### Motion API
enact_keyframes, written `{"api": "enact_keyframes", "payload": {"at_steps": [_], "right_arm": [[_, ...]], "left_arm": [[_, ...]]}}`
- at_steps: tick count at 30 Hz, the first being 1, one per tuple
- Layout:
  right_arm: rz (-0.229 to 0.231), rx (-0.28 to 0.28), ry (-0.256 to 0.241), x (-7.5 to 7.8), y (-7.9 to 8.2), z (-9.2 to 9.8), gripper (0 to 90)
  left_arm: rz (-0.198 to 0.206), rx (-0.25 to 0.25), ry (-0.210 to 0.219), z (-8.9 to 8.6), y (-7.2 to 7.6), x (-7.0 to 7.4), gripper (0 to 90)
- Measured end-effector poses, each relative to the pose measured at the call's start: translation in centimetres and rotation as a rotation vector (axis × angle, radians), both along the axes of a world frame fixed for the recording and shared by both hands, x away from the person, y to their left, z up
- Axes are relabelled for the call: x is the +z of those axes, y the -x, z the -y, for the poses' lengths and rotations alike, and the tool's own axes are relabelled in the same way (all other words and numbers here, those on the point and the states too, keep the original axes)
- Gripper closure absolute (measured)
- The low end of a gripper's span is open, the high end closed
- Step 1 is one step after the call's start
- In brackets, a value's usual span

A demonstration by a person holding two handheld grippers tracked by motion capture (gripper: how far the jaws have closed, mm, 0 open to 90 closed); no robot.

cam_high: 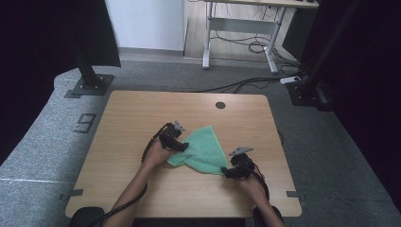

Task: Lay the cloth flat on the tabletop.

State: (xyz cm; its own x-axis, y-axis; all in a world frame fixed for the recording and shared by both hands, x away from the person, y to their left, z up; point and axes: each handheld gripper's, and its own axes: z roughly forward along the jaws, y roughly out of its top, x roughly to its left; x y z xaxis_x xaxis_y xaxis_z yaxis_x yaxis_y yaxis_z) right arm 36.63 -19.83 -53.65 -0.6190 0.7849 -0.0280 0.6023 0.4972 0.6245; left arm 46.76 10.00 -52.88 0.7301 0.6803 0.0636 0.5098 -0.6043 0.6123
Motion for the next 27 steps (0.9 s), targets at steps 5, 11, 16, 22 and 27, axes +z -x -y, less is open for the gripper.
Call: {"api": "enact_keyframes", "payload": {"at_steps": [5,11,16,22,27], "right_arm": [[0.008,-0.037,0.014,0.0,-1.3,1.1,32.0],[0.006,-0.1,0.022,0.1,-3.7,2.4,32.1],[0.002,-0.135,0.021,0.1,-5.5,2.7,32.6],[0.031,-0.151,-0.025,1.1,-4.6,2.6,30.0],[0.023,-0.137,-0.06,1.2,-3.0,1.8,24.1]], "left_arm": [[-0.009,-0.007,-0.017,-0.5,1.9,0.2,26.8],[-0.047,-0.039,0.012,-0.6,4.4,0.0,25.4],[-0.054,-0.087,0.041,-0.1,6.0,0.3,25.0],[-0.019,0.008,0.108,-1.8,3.5,1.8,26.6],[0.009,0.091,0.124,-1.7,-0.2,1.1,26.7]]}}
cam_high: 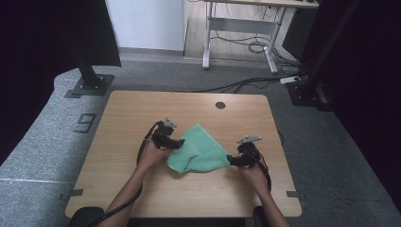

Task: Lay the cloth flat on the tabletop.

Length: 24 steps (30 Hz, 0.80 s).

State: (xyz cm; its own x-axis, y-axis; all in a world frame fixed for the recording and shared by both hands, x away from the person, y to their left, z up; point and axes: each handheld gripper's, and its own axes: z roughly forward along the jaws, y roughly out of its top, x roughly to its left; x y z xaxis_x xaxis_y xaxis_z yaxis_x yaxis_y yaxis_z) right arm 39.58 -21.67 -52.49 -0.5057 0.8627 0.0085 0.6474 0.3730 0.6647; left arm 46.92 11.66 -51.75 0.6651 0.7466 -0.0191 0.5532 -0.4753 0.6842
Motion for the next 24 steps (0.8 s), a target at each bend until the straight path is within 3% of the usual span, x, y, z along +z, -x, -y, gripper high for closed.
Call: {"api": "enact_keyframes", "payload": {"at_steps": [2,7,11,15,19,20,23,24], "right_arm": [[-0.006,0.004,0.002,-0.3,0.4,-0.5,22.5],[-0.006,0.028,0.009,-0.7,1.1,-1.4,22.2],[-0.015,0.031,0.04,-1.1,0.9,-1.6,22.8],[-0.021,0.025,0.046,-1.5,0.6,-1.3,22.9],[-0.005,-0.004,0.084,-1.3,0.1,-0.5,24.6],[-0.009,-0.025,0.077,-1.3,-0.5,0.2,24.8],[-0.012,-0.054,0.071,-1.3,-1.3,0.9,25.6],[-0.013,-0.06,0.072,-1.3,-1.5,1.1,26.5]], "left_arm": [[-0.001,0.003,-0.025,0.6,-0.8,-0.5,26.6],[-0.012,0.003,-0.033,1.0,-1.4,-1.1,26.4],[-0.025,0.006,-0.108,0.6,-1.4,-1.5,25.4],[-0.035,0.01,-0.103,0.3,-1.2,-1.6,25.6],[-0.039,-0.006,-0.13,0.3,0.0,-1.4,25.8],[-0.051,-0.018,-0.137,0.3,0.8,-1.3,25.8],[-0.064,-0.031,-0.132,0.4,1.9,-1.3,26.2],[-0.084,-0.06,-0.124,0.4,3.0,-1.3,26.2]]}}
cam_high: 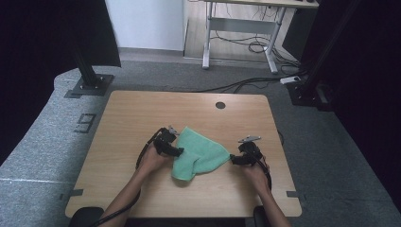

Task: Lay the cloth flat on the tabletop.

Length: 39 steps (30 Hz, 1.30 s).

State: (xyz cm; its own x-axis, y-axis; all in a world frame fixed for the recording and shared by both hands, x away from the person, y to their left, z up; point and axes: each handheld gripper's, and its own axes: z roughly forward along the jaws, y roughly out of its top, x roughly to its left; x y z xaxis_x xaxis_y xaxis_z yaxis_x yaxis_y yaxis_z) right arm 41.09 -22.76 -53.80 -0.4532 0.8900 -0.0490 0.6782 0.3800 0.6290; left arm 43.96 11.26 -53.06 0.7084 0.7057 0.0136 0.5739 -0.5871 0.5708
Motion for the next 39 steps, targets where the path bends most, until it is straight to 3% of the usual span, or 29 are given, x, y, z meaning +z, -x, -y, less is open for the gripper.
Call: {"api": "enact_keyframes", "payload": {"at_steps": [2,4,5,6,7,8,13,14,18,20,23,25,26,28,31,33,35,36,38,39], "right_arm": [[-0.003,-0.002,0.002,0.1,-0.1,0.1,27.0],[0.016,-0.002,-0.031,0.7,0.2,0.2,26.8],[0.016,-0.002,-0.031,0.7,0.2,0.2,26.8],[0.035,0.01,-0.056,1.3,0.8,-0.2,25.2],[0.035,0.01,-0.056,1.3,0.8,-0.2,25.2],[0.037,0.035,-0.085,1.7,1.4,-0.9,23.0],[0.017,0.075,-0.091,1.1,2.0,-2.7,20.5],[0.005,0.086,-0.06,0.4,1.8,-3.3,20.1],[-0.008,0.076,-0.035,-0.2,1.3,-3.1,19.7],[0.003,0.042,-0.018,-0.2,0.5,-2.1,20.6],[0.001,0.013,-0.019,-0.1,-0.1,-1.3,21.7],[-0.01,-0.002,-0.048,0.0,-0.6,-0.8,25.3],[0.006,-0.014,-0.086,0.3,-0.7,-0.5,28.0],[0.006,-0.014,-0.114,0.6,-0.7,-0.4,31.1],[-0.004,0.014,-0.13,0.7,-0.9,-0.9,34.8],[-0.029,0.036,-0.111,0.1,-1.4,-1.7,39.5],[-0.017,0.042,-0.094,-0.1,-1.4,-2.0,41.7],[-0.014,0.067,-0.086,0.0,-1.4,-2.5,58.1],[-0.021,0.091,-0.08,0.2,-1.1,-2.9,70.0],[-0.021,0.091,-0.08,0.2,-1.1,-2.9,70.0]], "left_arm": [[-0.005,-0.024,-0.006,0.0,0.4,0.1,26.1],[0.052,-0.031,0.009,-0.6,0.7,1.2,24.9],[0.052,-0.031,0.009,-0.6,0.7,1.2,25.2],[0.058,0.015,0.083,-1.4,-0.4,1.9,26.1],[0.058,0.015,0.083,-1.4,-0.4,1.9,26.9],[0.076,0.059,0.099,-1.9,-1.6,2.1,27.0],[0.056,0.098,0.062,-1.9,-3.4,0.6,26.6],[0.058,0.095,0.016,-1.7,-3.4,-0.2,26.4],[0.056,0.099,0.021,-1.8,-2.6,-0.4,27.2],[0.019,0.062,0.019,-1.9,-1.1,-0.2,27.1],[0.007,0.026,0.028,-2.0,-0.3,-0.2,27.2],[0.031,0.036,0.043,-2.3,-0.2,0.2,29.2],[0.021,0.058,0.095,-2.6,-0.8,0.5,30.3],[0.014,0.071,0.12,-2.7,-1.1,0.6,30.7],[0.009,0.064,0.104,-2.1,-1.6,0.3,31.1],[0.011,0.055,0.084,-1.5,-1.7,-0.2,31.1],[0.018,0.049,0.075,-1.1,-1.7,-0.6,31.2],[0.032,0.05,0.083,-0.8,-1.6,-0.7,32.7],[0.031,0.037,0.086,-0.6,-1.5,-0.5,46.4],[0.031,0.037,0.086,-0.6,-1.5,-0.5,52.3]]}}
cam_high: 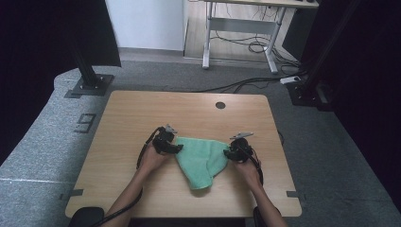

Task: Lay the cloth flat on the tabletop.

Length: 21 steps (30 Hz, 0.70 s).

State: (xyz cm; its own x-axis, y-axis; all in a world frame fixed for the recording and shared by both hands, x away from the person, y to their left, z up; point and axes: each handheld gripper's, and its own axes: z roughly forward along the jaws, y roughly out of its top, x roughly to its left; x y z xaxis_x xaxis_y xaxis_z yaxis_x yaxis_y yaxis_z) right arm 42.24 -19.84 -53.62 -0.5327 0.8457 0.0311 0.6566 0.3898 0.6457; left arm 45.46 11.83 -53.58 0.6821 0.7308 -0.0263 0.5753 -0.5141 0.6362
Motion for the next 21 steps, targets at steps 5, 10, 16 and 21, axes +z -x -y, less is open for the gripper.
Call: {"api": "enact_keyframes", "payload": {"at_steps": [5,10,16,21], "right_arm": [[0.009,0.053,0.017,0.5,0.9,-0.7,84.6],[0.074,0.08,-0.014,3.4,2.6,-0.4,85.2],[0.252,0.11,-0.026,11.8,4.4,-0.1,85.6],[0.288,-0.017,0.122,14.7,-3.0,-1.4,38.0]], "left_arm": [[-0.006,-0.062,-0.033,0.2,1.4,0.7,87.0],[0.038,-0.078,0.019,-1.4,3.3,3.9,87.6],[0.205,-0.112,0.125,-3.5,6.2,14.5,87.1],[0.265,0.165,-0.123,-3.5,-1.0,14.2,39.1]]}}
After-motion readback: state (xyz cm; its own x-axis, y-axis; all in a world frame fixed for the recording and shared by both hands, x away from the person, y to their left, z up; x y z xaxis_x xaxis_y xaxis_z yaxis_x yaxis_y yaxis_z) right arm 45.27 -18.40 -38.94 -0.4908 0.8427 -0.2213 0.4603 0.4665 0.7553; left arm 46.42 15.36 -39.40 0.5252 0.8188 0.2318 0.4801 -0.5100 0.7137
